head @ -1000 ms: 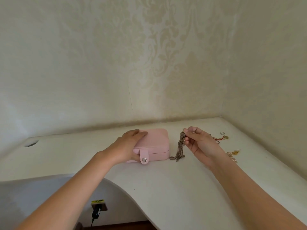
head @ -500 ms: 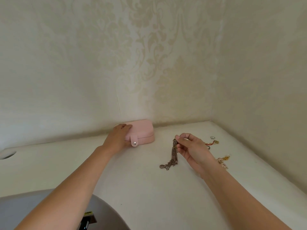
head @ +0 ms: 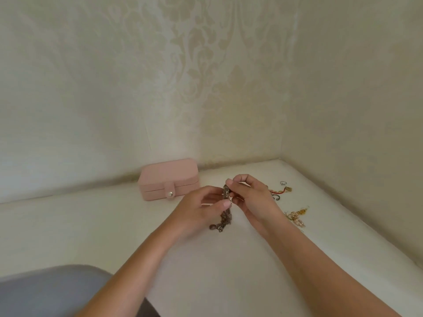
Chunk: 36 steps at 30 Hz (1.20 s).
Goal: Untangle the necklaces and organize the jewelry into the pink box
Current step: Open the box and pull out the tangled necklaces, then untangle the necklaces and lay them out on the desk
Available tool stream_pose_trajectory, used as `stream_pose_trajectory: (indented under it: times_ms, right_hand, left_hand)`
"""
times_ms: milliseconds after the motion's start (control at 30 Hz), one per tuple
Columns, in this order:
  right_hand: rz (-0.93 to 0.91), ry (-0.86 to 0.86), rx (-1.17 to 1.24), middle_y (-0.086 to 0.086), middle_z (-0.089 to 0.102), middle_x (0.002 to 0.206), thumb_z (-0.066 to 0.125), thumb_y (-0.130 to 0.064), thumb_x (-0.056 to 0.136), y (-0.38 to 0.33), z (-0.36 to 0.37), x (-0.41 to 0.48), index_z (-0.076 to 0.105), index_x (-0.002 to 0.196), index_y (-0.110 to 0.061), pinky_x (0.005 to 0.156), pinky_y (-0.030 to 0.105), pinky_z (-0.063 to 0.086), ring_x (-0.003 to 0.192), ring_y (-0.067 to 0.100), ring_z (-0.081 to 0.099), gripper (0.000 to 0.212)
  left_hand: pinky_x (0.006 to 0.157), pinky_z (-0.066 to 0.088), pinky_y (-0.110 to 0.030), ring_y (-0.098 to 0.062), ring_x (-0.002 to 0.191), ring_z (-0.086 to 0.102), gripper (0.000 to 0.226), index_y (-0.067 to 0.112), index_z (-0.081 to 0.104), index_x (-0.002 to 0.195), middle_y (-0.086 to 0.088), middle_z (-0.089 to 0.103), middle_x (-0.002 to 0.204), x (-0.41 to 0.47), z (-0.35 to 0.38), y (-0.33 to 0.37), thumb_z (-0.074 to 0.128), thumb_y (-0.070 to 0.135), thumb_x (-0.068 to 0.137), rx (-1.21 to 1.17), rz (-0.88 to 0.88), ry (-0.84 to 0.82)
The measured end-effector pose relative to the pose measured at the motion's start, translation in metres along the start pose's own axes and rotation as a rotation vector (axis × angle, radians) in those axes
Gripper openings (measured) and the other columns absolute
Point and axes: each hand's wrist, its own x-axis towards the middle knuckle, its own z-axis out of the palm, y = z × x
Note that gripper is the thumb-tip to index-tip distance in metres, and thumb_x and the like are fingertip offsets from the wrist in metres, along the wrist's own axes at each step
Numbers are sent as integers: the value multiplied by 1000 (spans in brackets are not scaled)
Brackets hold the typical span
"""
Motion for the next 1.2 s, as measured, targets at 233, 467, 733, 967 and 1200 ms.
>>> stream_pose_trajectory:
  times_ms: [233,467,733,967,1200]
  right_hand:
    - [-118,251,-285,5,57,79,49,-7,96,-2,-12,11,50,90,-16,76,32,50,71,15,61,11]
    - [-86,259,-340,11,61,86,52,-8,95,2,-11,7,51,95,-11,63,23,54,63,13,63,3]
    - [-210,114,-291,2,61,76,60,-4,89,0,9,-7,55,91,-13,66,22,56,67,13,66,11]
    - [-238,288,-319,1,55,75,50,-8,96,0,1,-8,54,96,-16,69,28,52,59,6,61,10]
    - [-26,76,-362,4,55,69,59,-15,93,0,6,-13,58,94,-11,41,12,35,37,1,43,4]
  left_hand:
    - [64,49,-25,-11,65,65,6,23,74,79,4,73,74,11,19,-11,70,21,84,-18,37,69]
    - [77,46,-13,0,85,65,5,30,70,89,16,71,82,8,19,-21,70,31,84,84,95,145]
    - [69,41,-18,2,71,62,8,19,72,78,9,71,74,4,17,-15,72,26,82,-16,68,150]
    - [79,46,-25,-1,80,65,17,29,70,78,14,72,76,-1,13,-15,61,21,91,74,128,178]
    - [73,56,-29,-22,76,70,28,5,52,83,-7,72,74,4,5,-7,35,15,102,-516,31,365]
